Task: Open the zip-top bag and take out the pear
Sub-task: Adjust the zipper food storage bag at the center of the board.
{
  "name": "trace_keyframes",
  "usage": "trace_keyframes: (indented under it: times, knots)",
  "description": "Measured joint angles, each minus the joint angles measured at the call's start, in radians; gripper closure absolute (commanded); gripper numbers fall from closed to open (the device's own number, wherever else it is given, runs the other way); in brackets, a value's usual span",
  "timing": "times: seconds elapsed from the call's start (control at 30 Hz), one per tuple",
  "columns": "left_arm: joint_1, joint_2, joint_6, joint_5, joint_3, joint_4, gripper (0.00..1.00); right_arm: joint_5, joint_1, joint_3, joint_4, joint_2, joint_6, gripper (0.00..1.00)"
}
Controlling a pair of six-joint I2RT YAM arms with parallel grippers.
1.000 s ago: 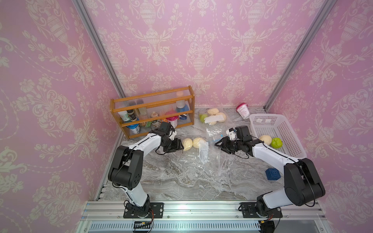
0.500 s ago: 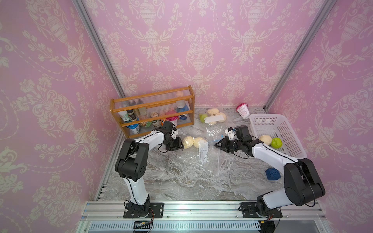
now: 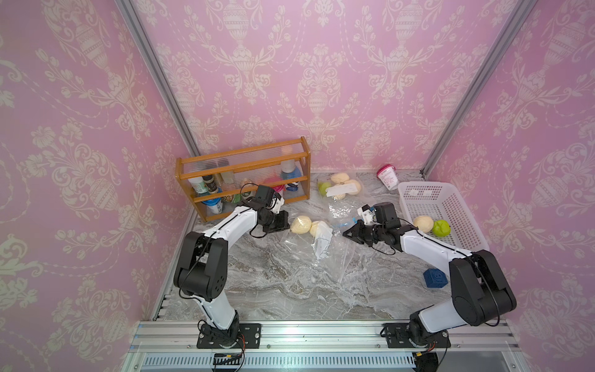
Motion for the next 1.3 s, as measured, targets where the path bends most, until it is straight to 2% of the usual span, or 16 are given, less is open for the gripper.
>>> trace_keyframes:
  times: [0.17,0.5,0.53,0.57,0.7,0.73,0.8,0.97,1.13,1.17,1.23,1.3]
  knots:
    - [-0.001,-0.145,0.0,-0.015,0.039,-0.029,1.0,0.042,0.0,-0.027,0.01,0.0,-0.026,1.0]
    - [-0.003,-0.162,0.0,-0.047,0.065,-0.069,1.0,0.067,0.0,-0.032,0.081,0.032,-0.036,1.0]
    - [-0.003,-0.166,0.0,-0.053,0.065,-0.075,1.0,0.067,0.0,-0.032,0.084,0.043,-0.036,0.97]
    - [-0.002,-0.167,0.001,-0.056,0.065,-0.08,1.0,0.066,0.0,-0.032,0.086,0.053,-0.037,0.88]
    - [-0.002,-0.156,0.003,-0.084,0.064,-0.1,1.0,0.066,0.0,-0.031,0.08,0.06,-0.06,0.65]
    - [-0.002,-0.15,0.003,-0.091,0.058,-0.097,1.0,0.069,0.0,-0.031,0.072,0.056,-0.066,0.6]
    - [-0.002,-0.137,0.003,-0.109,0.037,-0.095,1.0,0.084,0.0,-0.031,0.032,0.031,-0.087,0.57]
    - [-0.002,-0.121,0.002,-0.163,-0.008,-0.098,1.0,0.142,0.002,-0.031,-0.111,-0.087,-0.12,0.58]
    - [-0.002,-0.121,0.003,-0.206,-0.013,-0.108,1.0,0.224,0.002,-0.031,-0.25,-0.15,-0.131,0.69]
    - [-0.002,-0.121,0.003,-0.214,-0.013,-0.113,0.96,0.232,0.002,-0.031,-0.267,-0.148,-0.133,0.71]
    - [-0.002,-0.118,0.006,-0.241,-0.012,-0.127,0.65,0.238,0.002,-0.031,-0.298,-0.129,-0.14,0.75]
    - [-0.002,-0.117,0.008,-0.278,-0.008,-0.152,0.55,0.231,0.003,-0.031,-0.306,-0.094,-0.15,0.75]
